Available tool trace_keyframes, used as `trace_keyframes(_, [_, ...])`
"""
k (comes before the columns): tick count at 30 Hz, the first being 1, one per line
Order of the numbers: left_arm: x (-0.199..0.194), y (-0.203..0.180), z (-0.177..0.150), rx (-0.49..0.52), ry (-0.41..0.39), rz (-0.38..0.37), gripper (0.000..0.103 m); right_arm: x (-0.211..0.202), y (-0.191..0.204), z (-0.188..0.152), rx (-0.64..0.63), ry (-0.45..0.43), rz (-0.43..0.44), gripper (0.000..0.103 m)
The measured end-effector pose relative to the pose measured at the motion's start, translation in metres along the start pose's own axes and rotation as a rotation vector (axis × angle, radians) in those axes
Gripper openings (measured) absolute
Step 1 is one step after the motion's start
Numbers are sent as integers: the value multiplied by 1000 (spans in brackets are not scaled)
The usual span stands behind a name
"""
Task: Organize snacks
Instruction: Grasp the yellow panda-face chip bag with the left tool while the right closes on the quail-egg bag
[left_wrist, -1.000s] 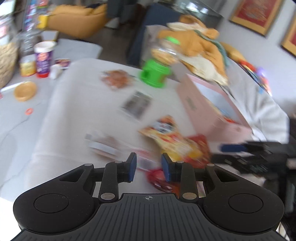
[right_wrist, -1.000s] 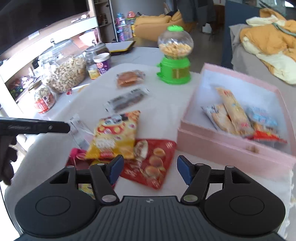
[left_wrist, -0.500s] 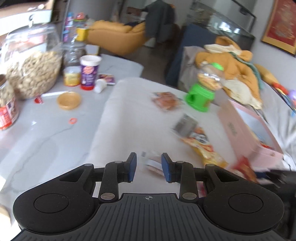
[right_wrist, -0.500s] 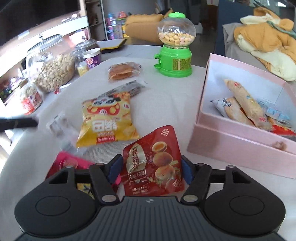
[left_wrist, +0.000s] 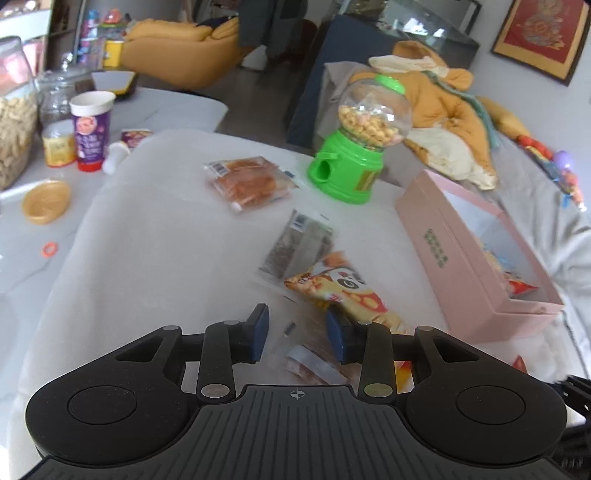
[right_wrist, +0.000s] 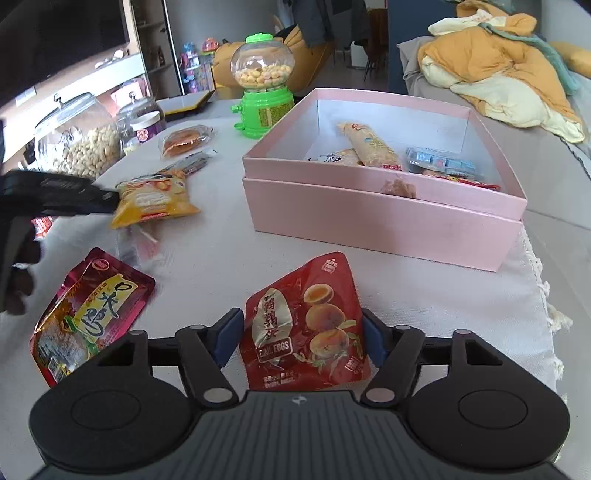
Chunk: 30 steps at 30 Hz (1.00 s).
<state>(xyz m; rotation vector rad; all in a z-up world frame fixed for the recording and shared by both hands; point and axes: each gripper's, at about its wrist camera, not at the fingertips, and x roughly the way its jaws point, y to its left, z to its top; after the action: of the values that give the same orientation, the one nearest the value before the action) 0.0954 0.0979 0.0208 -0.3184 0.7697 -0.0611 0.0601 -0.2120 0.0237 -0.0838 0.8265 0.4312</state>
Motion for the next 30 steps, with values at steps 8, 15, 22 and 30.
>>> trace_keyframes(8, [-25, 4, 9, -109, 0, -139, 38, 1, 10, -15, -44, -81, -30, 85])
trace_keyframes(15, [23, -27, 37, -121, 41, -96, 38, -1, 13, -16, -45, -82, -41, 85])
trace_keyframes(22, [23, -78, 21, 198, 37, 36, 39, 0, 13, -17, -43, -84, -39, 85])
trace_keyframes(30, [-22, -53, 12, 197, 48, 93, 38, 0, 14, -17, -43, -85, -34, 86])
